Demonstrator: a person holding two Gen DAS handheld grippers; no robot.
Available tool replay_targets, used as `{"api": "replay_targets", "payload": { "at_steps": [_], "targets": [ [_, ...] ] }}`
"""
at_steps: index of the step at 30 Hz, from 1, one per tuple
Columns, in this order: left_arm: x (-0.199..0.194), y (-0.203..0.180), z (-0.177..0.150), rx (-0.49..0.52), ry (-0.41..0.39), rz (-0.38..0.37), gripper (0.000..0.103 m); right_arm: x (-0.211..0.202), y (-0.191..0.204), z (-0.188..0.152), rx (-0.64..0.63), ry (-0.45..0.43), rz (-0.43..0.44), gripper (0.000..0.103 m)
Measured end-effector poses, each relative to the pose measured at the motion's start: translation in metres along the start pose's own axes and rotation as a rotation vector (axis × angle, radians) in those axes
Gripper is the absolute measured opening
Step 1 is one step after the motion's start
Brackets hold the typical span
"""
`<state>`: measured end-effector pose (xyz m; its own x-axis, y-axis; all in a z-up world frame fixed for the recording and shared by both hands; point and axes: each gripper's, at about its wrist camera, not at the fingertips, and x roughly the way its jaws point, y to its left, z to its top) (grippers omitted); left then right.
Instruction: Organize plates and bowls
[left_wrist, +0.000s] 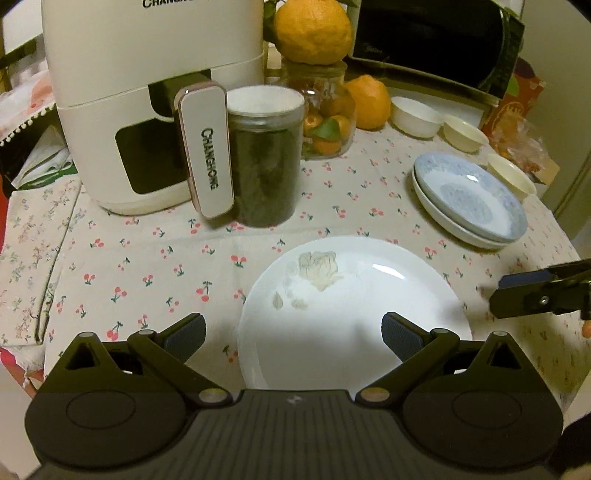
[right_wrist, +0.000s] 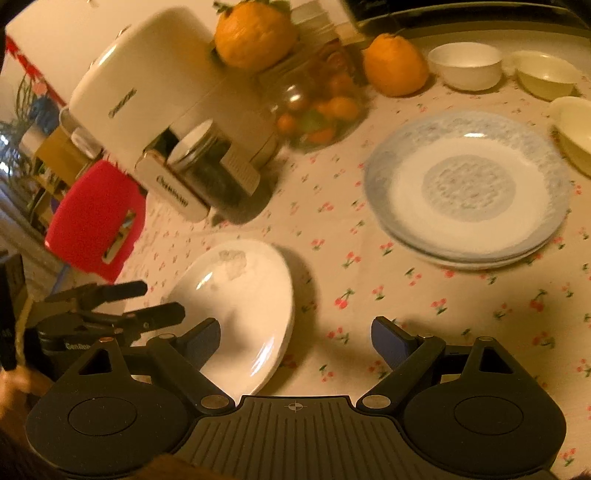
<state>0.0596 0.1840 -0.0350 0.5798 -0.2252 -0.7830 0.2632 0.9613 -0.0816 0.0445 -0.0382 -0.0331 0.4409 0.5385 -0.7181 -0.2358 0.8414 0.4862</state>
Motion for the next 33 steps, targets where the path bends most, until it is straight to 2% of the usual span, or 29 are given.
{"api": "replay_targets", "payload": {
  "at_steps": [6,14,23,26,28,29,31,33],
  "targets": [
    [0.002,0.008,-0.011,0.015,0.030,-0.030,0.098,0.011,0.010,-0.007,-0.037,0.017,0.009,0.091],
    [0.005,0.014,-0.015,-0.020,0.089,-0.089,0.073,0.026,0.015,-0.015,-0.062,0.026,0.006,0.091],
    [0.012,0.016,-0.015,-0.038,0.156,-0.086,0.049,0.033,0.024,-0.020,-0.091,0.012,0.001,0.089],
    [0.013,0.015,-0.015,-0.033,0.161,-0.080,0.047,0.034,0.026,-0.021,-0.092,0.000,-0.002,0.088],
    [0.013,0.014,-0.015,-0.028,0.163,-0.071,0.045,0.036,0.028,-0.021,-0.100,-0.007,-0.010,0.072],
    [0.013,0.014,-0.015,-0.025,0.164,-0.065,0.044,0.037,0.029,-0.021,-0.104,-0.005,-0.016,0.067],
    [0.013,0.014,-0.015,-0.023,0.163,-0.055,0.042,0.040,0.031,-0.022,-0.109,0.000,-0.023,0.049],
    [0.013,0.015,-0.015,-0.026,0.160,-0.046,0.038,0.041,0.032,-0.023,-0.114,0.000,-0.034,0.043]
  ]
}}
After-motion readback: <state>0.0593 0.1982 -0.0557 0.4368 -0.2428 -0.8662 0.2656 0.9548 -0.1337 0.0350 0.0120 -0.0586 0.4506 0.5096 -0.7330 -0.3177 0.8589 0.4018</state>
